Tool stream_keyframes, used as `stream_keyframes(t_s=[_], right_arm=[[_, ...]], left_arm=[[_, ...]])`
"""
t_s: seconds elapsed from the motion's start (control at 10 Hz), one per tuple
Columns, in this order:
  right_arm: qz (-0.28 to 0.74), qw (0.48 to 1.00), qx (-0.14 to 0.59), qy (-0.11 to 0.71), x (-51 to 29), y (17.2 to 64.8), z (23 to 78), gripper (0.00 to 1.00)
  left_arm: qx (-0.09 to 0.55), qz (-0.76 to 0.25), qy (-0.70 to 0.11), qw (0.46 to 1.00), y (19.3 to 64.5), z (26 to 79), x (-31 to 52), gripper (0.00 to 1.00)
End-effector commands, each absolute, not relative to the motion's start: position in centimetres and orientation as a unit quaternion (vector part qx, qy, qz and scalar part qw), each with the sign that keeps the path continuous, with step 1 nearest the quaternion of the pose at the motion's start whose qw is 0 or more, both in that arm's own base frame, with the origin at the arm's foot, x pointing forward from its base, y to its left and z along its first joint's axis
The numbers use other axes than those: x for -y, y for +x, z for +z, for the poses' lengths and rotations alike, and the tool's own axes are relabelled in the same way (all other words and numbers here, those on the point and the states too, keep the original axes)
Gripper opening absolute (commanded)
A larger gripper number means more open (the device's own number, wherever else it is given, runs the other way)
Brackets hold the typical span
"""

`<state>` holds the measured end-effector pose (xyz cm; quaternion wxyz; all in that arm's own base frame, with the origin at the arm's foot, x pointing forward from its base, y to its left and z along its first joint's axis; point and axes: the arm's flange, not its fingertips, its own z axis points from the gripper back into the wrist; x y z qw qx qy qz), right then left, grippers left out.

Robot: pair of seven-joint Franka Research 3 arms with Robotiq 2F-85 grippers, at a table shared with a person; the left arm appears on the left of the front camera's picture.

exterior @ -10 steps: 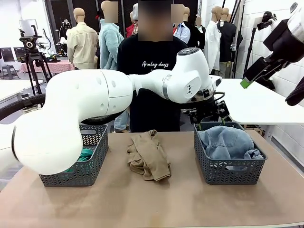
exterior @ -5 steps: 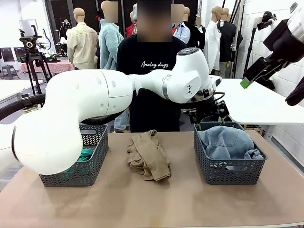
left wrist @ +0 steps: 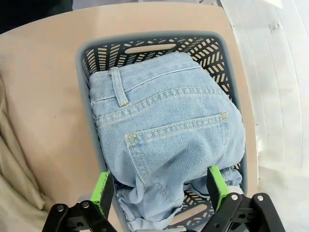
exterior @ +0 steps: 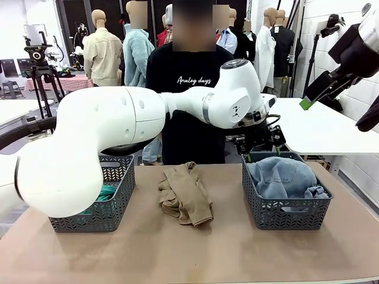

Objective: Sort the tops and bottoms.
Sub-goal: Lift clothes from the center of the table with your right hand.

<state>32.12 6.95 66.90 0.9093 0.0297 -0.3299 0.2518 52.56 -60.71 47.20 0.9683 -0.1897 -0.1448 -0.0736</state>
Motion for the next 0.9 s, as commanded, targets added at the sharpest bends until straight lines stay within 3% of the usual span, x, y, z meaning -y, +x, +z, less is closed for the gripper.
stream_keyframes(t_s=[0.0,0.1,0.4,0.6,0.8], right_arm=[[0.251,0.911,0.327,0.024,-7.1,32.1,66.8,1.00],[0.251,0.911,0.327,0.024,-7.1,32.1,66.8,1.00],[0.251,0.911,0.327,0.024,-7.1,32.1,66.8,1.00],[0.251,0.911,0.327,0.024,-7.1,32.1,66.8,1.00],[0.251,0.911,0.327,0.024,-7.1,32.1,66.8,1.00]], left_arm=[[0.153,-0.078,-0.183,0.968,52.6,47.4,60.6,1.00],[0.145,-0.074,-0.190,0.968,52.6,47.2,60.7,1.00],[0.218,-0.123,-0.102,0.963,48.3,52.0,52.7,1.00],[0.204,-0.152,-0.082,0.964,47.0,53.7,47.5,1.00],[0.186,-0.151,-0.010,0.971,46.2,54.5,43.0,1.00]])
